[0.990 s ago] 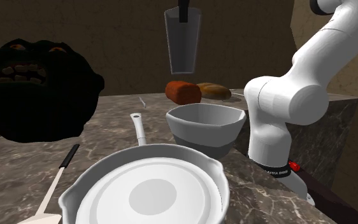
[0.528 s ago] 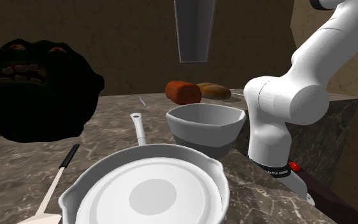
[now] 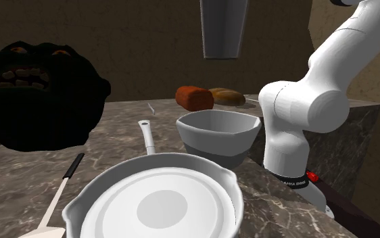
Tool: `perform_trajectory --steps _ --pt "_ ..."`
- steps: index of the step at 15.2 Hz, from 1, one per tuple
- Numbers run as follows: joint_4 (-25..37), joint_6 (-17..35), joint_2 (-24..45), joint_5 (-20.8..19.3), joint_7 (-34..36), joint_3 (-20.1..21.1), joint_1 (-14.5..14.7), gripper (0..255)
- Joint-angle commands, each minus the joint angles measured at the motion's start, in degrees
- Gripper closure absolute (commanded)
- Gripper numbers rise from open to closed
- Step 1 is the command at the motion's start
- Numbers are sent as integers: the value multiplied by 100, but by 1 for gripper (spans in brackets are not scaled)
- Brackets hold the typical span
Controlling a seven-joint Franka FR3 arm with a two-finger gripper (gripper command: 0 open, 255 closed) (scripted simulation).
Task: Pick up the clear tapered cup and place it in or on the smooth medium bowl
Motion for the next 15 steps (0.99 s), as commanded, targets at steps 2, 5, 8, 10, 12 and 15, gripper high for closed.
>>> perform_trajectory --steps 2,5,8,10,12,15 --pt "-329 187 -144 29 4 5 23 255" --pt "-687 388 -302 58 2 9 50 255" --pt "-1032 586 -450 87 1 16 76 255" --pt "-1255 715 -544 106 2 23 93 255" --pt "-1474 844 -635 126 3 32 111 255" --pt "-1793 1035 -764 158 6 49 137 255"
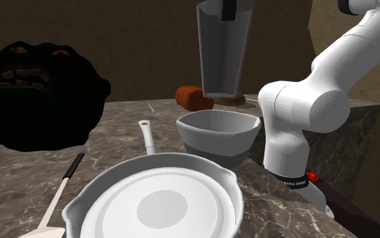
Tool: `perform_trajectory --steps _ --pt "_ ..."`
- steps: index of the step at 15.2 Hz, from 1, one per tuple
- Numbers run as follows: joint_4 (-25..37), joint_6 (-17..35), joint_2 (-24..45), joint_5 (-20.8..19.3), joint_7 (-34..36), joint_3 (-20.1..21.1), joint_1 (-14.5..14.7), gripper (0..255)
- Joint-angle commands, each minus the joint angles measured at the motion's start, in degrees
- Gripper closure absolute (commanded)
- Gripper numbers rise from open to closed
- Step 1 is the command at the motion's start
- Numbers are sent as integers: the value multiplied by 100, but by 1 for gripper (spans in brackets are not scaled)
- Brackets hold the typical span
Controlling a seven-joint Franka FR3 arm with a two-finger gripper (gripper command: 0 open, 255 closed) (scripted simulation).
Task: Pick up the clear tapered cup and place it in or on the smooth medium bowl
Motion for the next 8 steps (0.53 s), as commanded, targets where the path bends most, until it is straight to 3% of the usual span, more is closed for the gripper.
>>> perform_trajectory --steps 1,8 --pt "-215 126 -92 20 0 8 18 255" --pt "-934 576 -362 102 11 64 80 255"
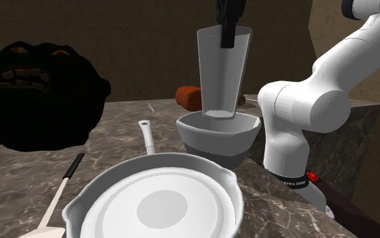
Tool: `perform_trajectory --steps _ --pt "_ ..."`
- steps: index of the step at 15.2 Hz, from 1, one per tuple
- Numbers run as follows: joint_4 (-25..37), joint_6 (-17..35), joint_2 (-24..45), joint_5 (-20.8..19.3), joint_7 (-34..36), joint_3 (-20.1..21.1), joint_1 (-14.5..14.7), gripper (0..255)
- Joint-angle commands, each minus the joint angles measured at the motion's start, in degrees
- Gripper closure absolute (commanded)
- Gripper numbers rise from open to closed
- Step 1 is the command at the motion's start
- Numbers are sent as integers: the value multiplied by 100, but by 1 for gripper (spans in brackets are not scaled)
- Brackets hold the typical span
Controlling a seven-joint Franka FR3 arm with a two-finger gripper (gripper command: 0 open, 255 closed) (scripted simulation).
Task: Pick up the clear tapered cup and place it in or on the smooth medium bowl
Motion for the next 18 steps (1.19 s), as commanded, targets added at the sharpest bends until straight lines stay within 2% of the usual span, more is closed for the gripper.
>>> perform_trajectory --steps 1,8,9,14,18 --pt "-107 86 -26 17 8 18 8 255" --pt "-106 86 -25 18 8 19 7 255" --pt "-106 86 -25 17 8 19 7 0" --pt "-106 86 -25 18 8 19 7 0" --pt "884 -501 376 -46 55 11 -74 0"
